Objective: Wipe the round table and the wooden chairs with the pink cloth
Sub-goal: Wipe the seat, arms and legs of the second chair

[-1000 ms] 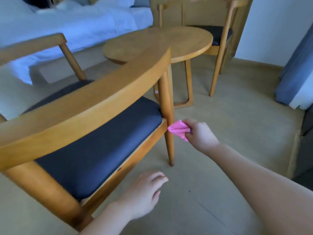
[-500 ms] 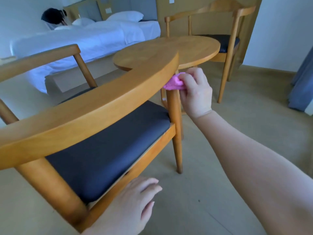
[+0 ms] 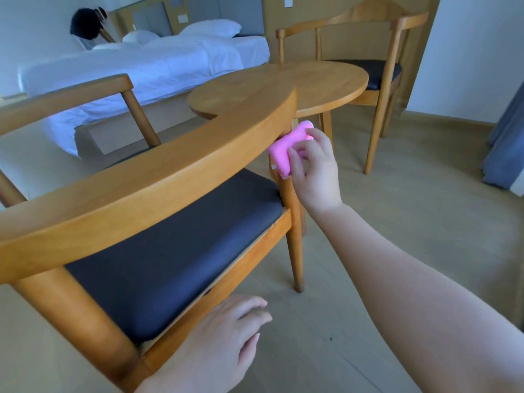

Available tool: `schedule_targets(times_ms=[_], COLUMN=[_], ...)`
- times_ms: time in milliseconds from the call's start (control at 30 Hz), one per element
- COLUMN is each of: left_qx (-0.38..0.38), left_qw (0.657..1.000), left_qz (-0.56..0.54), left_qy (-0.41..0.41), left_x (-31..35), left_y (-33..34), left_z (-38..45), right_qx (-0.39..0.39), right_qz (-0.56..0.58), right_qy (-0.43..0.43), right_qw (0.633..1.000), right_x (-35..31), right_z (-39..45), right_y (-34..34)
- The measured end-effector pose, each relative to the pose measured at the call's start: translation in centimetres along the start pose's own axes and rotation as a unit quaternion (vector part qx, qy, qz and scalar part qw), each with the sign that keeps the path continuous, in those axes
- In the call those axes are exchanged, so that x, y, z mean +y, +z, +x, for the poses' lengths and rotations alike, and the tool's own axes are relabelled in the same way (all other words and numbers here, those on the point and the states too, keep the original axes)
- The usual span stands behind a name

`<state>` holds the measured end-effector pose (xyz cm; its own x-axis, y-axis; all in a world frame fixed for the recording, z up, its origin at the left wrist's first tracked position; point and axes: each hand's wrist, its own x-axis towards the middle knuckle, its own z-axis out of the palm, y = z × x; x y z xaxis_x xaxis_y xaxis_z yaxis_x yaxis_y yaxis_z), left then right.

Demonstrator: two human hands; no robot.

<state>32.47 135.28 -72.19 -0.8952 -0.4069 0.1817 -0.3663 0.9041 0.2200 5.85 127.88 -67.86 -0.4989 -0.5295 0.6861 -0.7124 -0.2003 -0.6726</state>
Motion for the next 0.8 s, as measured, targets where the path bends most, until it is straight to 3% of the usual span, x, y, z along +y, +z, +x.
schedule_targets(times_ms=[100, 267, 467, 667, 800], left_qx=[-0.004, -0.009, -0.027, -0.058, -0.086], left_qw=[1.000, 1.000, 0.999, 0.995, 0.994], left_qz=[-0.006, -0.025, -0.028, -0.037, -0.025], left_qy=[0.006, -0.003, -0.018, -0.066, -0.065], left_x=[-0.4, -0.7, -1.1, -1.5, -1.5], left_y=[0.9, 0.9, 0.7, 1.2, 1.8], left_z=[0.0, 0.2, 0.0, -0.3, -0.5], right_qx=[0.002, -0.052, -0.038, -0.119, -0.106], right_qz=[0.078, 0.136, 0.110, 0.090, 0.101], right_qy=[0.095, 0.108, 0.119, 0.218, 0.257], right_qw=[0.992, 0.983, 0.986, 0.964, 0.955], right_x=[-1.5, -2.5, -1.8, 3.4, 4.9], right_z=[0.8, 1.6, 1.8, -4.2, -6.1], right_y=[0.7, 2.4, 3.2, 3.5, 3.7])
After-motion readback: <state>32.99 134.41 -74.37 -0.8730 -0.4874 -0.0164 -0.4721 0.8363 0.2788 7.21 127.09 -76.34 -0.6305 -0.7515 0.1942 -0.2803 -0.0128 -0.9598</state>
